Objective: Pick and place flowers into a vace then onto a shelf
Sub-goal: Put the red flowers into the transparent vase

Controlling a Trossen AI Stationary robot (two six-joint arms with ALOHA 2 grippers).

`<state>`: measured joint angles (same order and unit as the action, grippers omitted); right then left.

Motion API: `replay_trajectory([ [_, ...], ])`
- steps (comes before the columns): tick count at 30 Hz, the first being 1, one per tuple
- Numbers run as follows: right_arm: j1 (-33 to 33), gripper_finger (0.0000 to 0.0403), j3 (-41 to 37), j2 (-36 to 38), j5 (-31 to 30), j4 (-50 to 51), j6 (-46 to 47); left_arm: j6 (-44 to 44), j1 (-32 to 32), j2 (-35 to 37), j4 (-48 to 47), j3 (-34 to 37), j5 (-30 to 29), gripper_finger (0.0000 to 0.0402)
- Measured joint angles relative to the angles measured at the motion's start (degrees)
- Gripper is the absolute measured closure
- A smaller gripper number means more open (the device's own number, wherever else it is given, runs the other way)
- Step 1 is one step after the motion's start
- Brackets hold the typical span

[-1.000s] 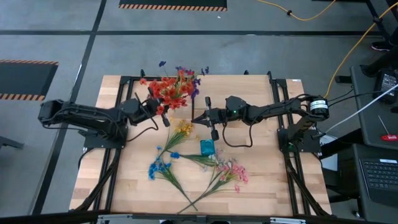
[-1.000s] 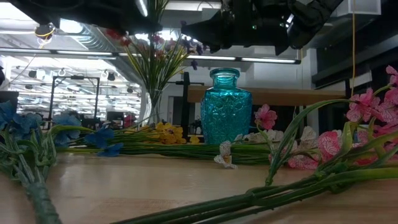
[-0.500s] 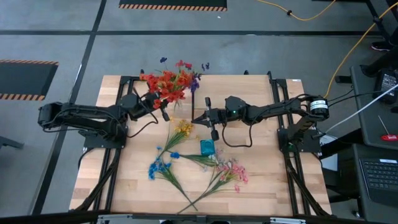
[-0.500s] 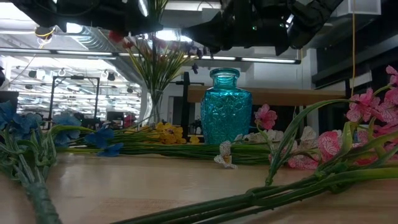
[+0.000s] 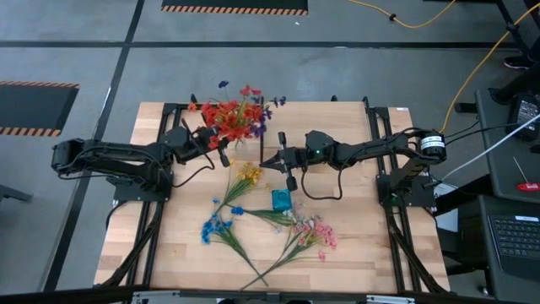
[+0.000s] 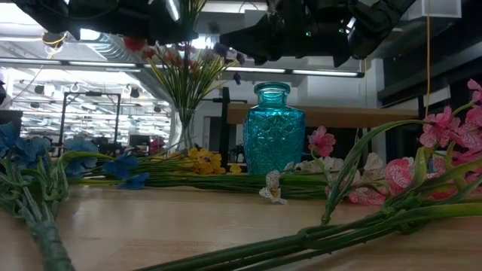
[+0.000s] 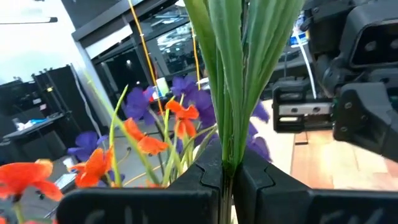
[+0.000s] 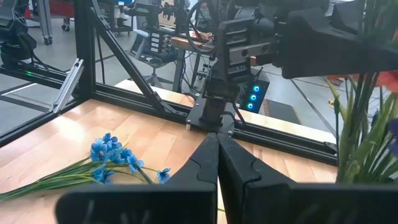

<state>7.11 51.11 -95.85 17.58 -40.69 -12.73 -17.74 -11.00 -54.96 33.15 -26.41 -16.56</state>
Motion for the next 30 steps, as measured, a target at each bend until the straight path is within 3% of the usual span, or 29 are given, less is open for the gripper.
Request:
replay_trajectory([
  [15, 0.0, 0.0399, 0.0, 0.0, -0.1, 2.9, -1.6, -4.4, 0.0, 0.0, 1.4, 0.0, 3.4, 0.0393],
  [30, 0.0, 0.0399, 0.0, 0.0, 0.0, 2.9, -2.8, -6.1, 0.0, 0.0, -0.5, 0.0, 3.0, 0.0393],
])
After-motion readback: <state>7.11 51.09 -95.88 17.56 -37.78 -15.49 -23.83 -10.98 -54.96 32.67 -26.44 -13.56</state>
